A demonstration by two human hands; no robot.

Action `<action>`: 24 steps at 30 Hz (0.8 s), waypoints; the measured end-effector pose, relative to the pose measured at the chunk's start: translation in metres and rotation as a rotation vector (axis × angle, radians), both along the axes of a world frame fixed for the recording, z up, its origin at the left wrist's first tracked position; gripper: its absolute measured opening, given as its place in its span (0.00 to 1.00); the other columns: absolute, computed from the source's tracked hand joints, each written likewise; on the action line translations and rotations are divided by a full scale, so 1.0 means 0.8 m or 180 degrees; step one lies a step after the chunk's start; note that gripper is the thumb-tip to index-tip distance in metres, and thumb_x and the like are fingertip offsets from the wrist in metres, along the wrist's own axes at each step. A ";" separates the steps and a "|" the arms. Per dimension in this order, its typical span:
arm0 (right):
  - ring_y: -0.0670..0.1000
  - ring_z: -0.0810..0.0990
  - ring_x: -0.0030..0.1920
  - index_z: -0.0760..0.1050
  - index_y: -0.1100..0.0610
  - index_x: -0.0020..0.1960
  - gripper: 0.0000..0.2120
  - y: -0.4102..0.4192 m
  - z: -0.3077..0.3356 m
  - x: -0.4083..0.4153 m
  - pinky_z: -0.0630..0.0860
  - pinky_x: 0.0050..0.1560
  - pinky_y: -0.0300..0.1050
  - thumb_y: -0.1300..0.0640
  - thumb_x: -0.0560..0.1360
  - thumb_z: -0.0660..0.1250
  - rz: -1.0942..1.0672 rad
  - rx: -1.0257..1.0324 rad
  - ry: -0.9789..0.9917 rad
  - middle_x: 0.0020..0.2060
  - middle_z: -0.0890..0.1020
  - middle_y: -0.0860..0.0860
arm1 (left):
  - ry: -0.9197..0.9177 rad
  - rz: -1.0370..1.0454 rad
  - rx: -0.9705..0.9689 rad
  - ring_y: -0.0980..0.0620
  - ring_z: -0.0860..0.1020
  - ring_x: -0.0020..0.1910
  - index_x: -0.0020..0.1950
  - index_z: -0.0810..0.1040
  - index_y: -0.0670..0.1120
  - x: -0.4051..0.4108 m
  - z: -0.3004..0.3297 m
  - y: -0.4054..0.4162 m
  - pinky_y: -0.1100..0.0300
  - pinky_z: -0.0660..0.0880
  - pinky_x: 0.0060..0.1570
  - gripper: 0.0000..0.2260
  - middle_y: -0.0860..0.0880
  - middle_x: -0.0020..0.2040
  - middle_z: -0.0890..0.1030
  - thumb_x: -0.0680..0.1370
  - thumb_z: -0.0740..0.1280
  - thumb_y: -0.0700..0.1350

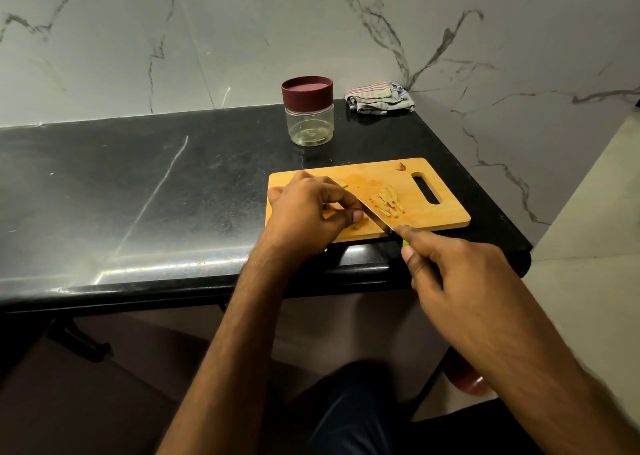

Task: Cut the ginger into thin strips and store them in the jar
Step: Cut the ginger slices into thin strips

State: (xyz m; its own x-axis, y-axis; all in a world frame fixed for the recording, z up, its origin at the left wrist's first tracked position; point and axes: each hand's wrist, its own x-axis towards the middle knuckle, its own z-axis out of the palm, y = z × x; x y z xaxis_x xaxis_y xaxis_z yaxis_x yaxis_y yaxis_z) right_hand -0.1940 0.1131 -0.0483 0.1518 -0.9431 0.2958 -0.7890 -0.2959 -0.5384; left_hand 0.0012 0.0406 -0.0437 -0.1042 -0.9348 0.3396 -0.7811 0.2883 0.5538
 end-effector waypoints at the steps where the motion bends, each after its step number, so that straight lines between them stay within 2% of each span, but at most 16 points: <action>1: 0.41 0.77 0.43 0.66 0.40 0.71 0.19 0.001 0.000 0.000 0.69 0.40 0.29 0.47 0.80 0.57 0.0001 -0.0011 -0.0013 0.41 0.79 0.42 | -0.0021 0.0002 -0.0004 0.57 0.68 0.60 0.44 0.83 0.63 0.000 0.000 0.000 0.49 0.58 0.60 0.04 0.61 0.53 0.81 0.75 0.75 0.53; 4: 0.41 0.77 0.42 0.67 0.41 0.71 0.19 0.002 0.001 0.000 0.70 0.41 0.31 0.47 0.80 0.57 0.0007 -0.0036 0.0014 0.41 0.79 0.42 | -0.0037 -0.0017 -0.0019 0.58 0.67 0.59 0.42 0.80 0.65 -0.001 0.000 0.001 0.51 0.56 0.56 0.07 0.62 0.51 0.80 0.75 0.75 0.53; 7: 0.41 0.77 0.42 0.67 0.40 0.70 0.19 0.002 0.002 0.000 0.71 0.40 0.32 0.47 0.80 0.57 0.0002 -0.0042 0.0077 0.42 0.79 0.42 | -0.0037 -0.0017 -0.0036 0.57 0.68 0.60 0.44 0.82 0.64 -0.001 0.000 0.001 0.51 0.56 0.55 0.05 0.61 0.50 0.81 0.75 0.74 0.53; 12: 0.42 0.72 0.40 0.69 0.41 0.70 0.18 -0.004 0.002 0.005 0.64 0.35 0.25 0.49 0.80 0.59 -0.0090 -0.0082 0.0147 0.49 0.81 0.44 | -0.0132 0.0020 0.0008 0.56 0.66 0.60 0.45 0.84 0.63 0.000 0.000 -0.001 0.51 0.56 0.55 0.02 0.61 0.51 0.79 0.75 0.74 0.54; 16: 0.43 0.74 0.42 0.70 0.43 0.69 0.18 -0.013 0.004 0.011 0.72 0.40 0.34 0.51 0.80 0.59 -0.0091 -0.0056 0.0229 0.50 0.81 0.46 | -0.0243 0.0134 -0.0029 0.56 0.63 0.59 0.47 0.84 0.64 0.000 -0.001 -0.002 0.51 0.57 0.57 0.03 0.59 0.51 0.71 0.74 0.74 0.57; 18: 0.42 0.74 0.41 0.69 0.42 0.70 0.18 -0.010 0.003 0.010 0.69 0.37 0.30 0.50 0.80 0.59 -0.0057 -0.0009 0.0252 0.48 0.80 0.45 | -0.0222 0.0182 -0.0053 0.56 0.63 0.58 0.46 0.84 0.64 0.000 -0.001 -0.001 0.51 0.56 0.57 0.03 0.58 0.51 0.71 0.74 0.74 0.57; 21: 0.40 0.71 0.34 0.66 0.40 0.71 0.19 0.000 0.004 0.005 0.62 0.30 0.26 0.48 0.80 0.58 -0.0051 0.0022 0.0339 0.40 0.74 0.40 | -0.0212 0.0206 -0.0029 0.56 0.63 0.58 0.44 0.82 0.65 -0.001 0.001 0.001 0.51 0.56 0.57 0.03 0.58 0.51 0.71 0.73 0.75 0.57; 24: 0.40 0.72 0.36 0.66 0.38 0.70 0.19 0.009 0.007 -0.001 0.63 0.32 0.26 0.47 0.80 0.58 -0.0108 0.0062 0.0413 0.39 0.73 0.39 | -0.0250 0.0192 -0.0002 0.57 0.62 0.59 0.43 0.81 0.65 -0.002 0.003 0.002 0.51 0.56 0.58 0.04 0.58 0.52 0.71 0.73 0.75 0.57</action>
State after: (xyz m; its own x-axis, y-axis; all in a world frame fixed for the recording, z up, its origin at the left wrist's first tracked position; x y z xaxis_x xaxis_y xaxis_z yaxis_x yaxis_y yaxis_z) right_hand -0.1952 0.1202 -0.0430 0.1556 -0.9537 0.2573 -0.8618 -0.2584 -0.4365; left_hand -0.0002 0.0420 -0.0414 -0.0741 -0.9399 0.3333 -0.8381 0.2398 0.4900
